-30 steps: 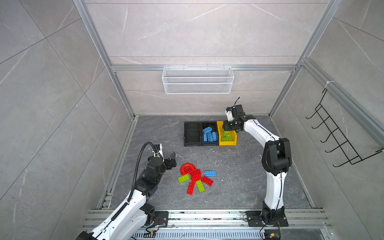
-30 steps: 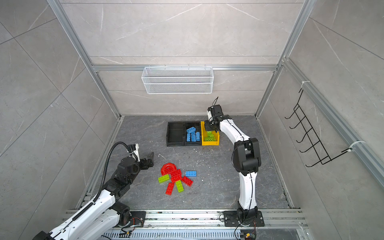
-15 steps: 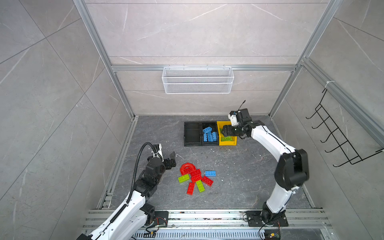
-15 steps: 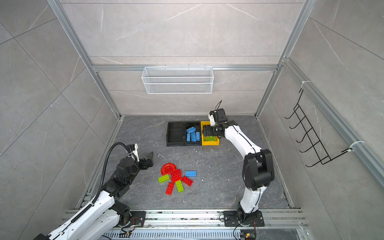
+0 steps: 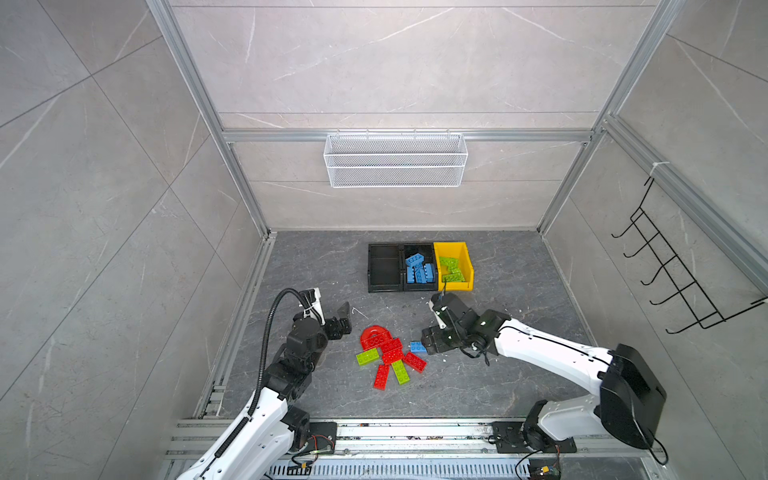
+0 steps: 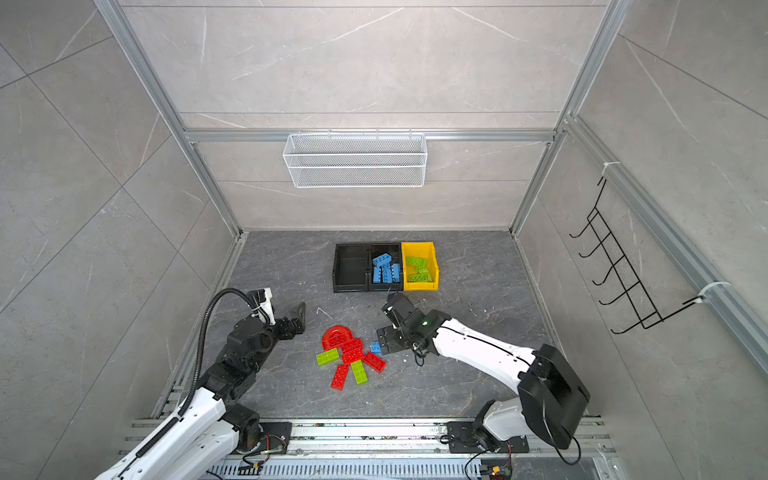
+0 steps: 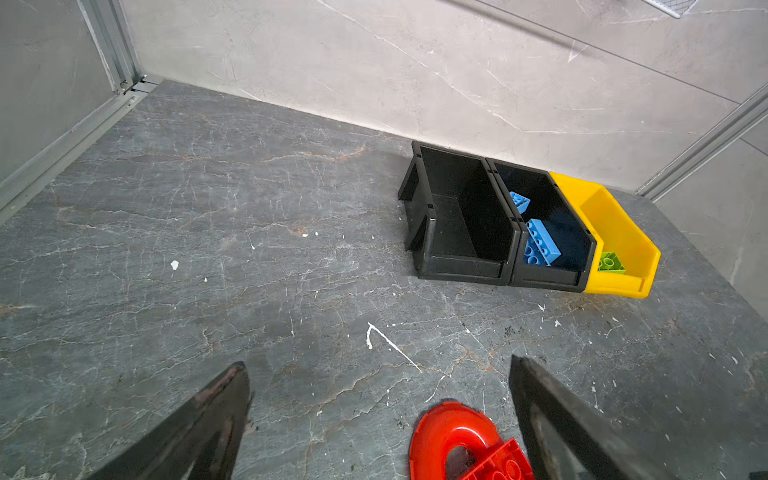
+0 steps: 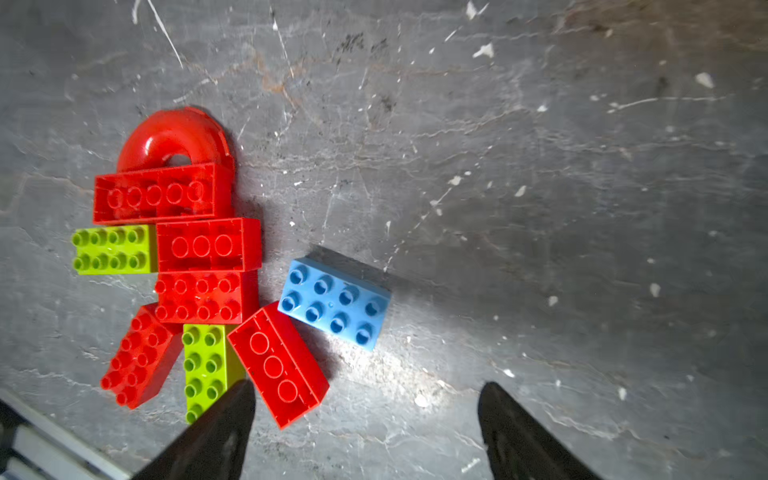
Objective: Sort the legos into containers by color
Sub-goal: 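Move the right gripper down to the blue brick beside the red bricks, then close the right gripper on the blue brick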
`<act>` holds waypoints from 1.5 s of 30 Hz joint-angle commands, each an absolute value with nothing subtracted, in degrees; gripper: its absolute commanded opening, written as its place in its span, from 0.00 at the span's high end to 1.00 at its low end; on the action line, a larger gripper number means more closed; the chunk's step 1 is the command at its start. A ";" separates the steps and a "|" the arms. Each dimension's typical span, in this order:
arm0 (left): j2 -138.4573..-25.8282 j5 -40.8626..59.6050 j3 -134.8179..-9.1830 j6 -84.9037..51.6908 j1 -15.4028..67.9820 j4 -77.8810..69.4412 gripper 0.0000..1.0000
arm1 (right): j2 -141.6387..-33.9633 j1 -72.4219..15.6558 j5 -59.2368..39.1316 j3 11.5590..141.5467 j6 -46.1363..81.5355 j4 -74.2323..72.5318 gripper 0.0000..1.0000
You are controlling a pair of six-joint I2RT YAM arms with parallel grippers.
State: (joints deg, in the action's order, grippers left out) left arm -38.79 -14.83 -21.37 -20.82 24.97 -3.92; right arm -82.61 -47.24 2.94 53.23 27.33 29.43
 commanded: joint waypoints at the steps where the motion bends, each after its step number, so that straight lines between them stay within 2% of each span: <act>1: -38.50 -14.33 -21.41 -21.85 24.70 -5.07 0.01 | -87.64 -49.94 8.11 56.07 30.14 28.07 0.14; 10: -37.35 -14.06 -21.12 -22.17 24.70 -5.03 0.01 | -96.04 -50.89 9.84 59.27 30.72 25.24 0.12; 30: -40.42 -14.60 -21.74 -21.67 24.70 -5.23 0.01 | -104.25 -52.91 13.38 61.11 31.97 27.15 0.14; 36: -39.48 -14.66 -21.71 -22.28 24.70 -4.68 0.01 | -100.88 -52.75 15.59 57.18 32.76 26.96 0.21; 45: -39.47 -15.42 -22.20 -21.01 24.70 -4.18 0.01 | -95.65 -52.55 14.75 52.36 30.92 21.55 0.40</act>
